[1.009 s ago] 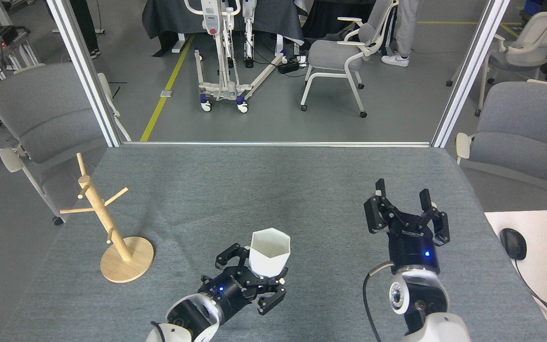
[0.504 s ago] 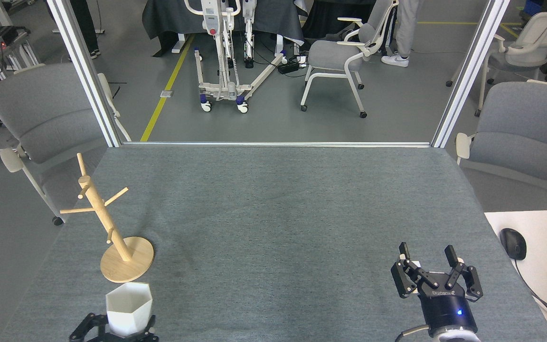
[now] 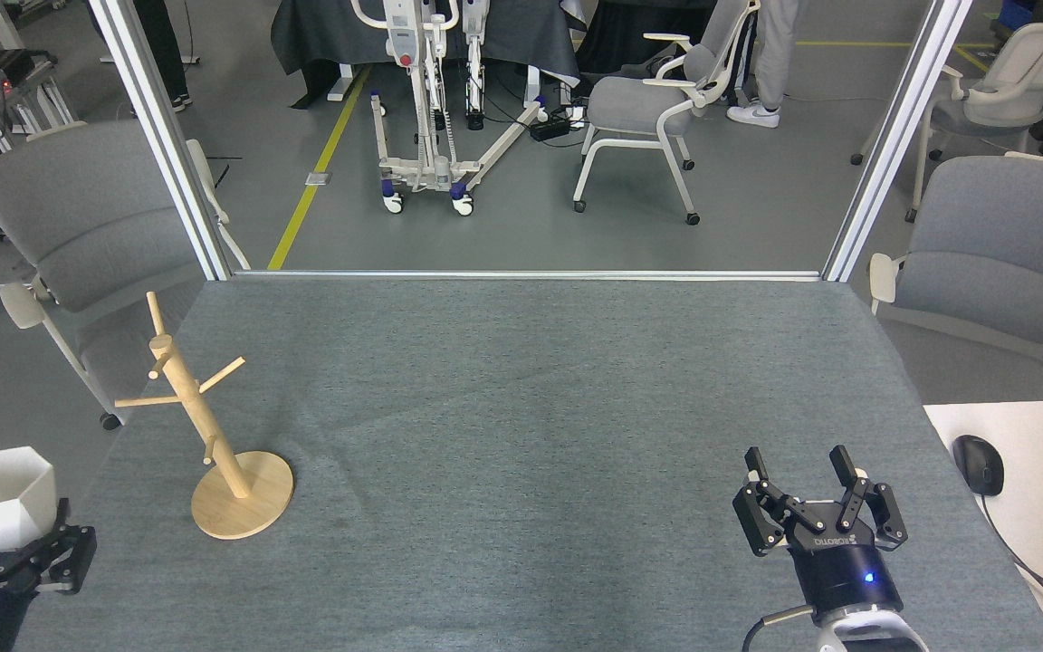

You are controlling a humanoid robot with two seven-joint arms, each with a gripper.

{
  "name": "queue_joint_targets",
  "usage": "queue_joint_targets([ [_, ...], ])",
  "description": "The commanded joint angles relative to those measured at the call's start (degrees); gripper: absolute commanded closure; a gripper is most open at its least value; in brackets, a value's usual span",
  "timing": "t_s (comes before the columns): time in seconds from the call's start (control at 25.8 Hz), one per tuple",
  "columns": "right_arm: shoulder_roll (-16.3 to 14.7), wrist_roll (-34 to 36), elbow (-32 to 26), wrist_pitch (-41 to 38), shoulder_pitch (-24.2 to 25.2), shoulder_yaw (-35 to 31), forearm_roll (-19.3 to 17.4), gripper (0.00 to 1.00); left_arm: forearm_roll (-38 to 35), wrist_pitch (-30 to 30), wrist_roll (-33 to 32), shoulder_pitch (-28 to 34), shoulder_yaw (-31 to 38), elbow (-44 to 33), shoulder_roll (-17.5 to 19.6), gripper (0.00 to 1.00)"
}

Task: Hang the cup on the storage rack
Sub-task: 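Carry the cup with the left gripper past the wooden stand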

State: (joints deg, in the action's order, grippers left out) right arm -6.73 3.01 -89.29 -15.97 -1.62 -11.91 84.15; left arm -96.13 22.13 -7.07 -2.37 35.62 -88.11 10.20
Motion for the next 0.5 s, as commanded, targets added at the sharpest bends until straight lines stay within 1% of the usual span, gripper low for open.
queue_joint_targets([
  [0.0,-0.3,0.0,0.2,0.1,-0.3,0.1,0.0,0.0,-0.1,-0.8,-0.6,-5.3,0.1,3.5,2.1,1.0],
  [0.16,0.0,0.0,1.2,1.3,-0.4,0.0,0.1,0.01,0.0,-0.5,-0.6,-6.2,-0.4,3.1,1.6,1.0],
  [0.31,0.4,0.0,1.4,5.2,-0.6,0.2,0.1,0.01,-0.1,-0.9,-0.6,-7.2,-5.1,3.0,1.2,1.0],
  [0.47,0.1,-0.1,1.4,5.9,-1.5,0.3,0.1,0.01,-0.2,-1.0,-0.6,-7.5,-7.4,2.9,1.2,1.0],
])
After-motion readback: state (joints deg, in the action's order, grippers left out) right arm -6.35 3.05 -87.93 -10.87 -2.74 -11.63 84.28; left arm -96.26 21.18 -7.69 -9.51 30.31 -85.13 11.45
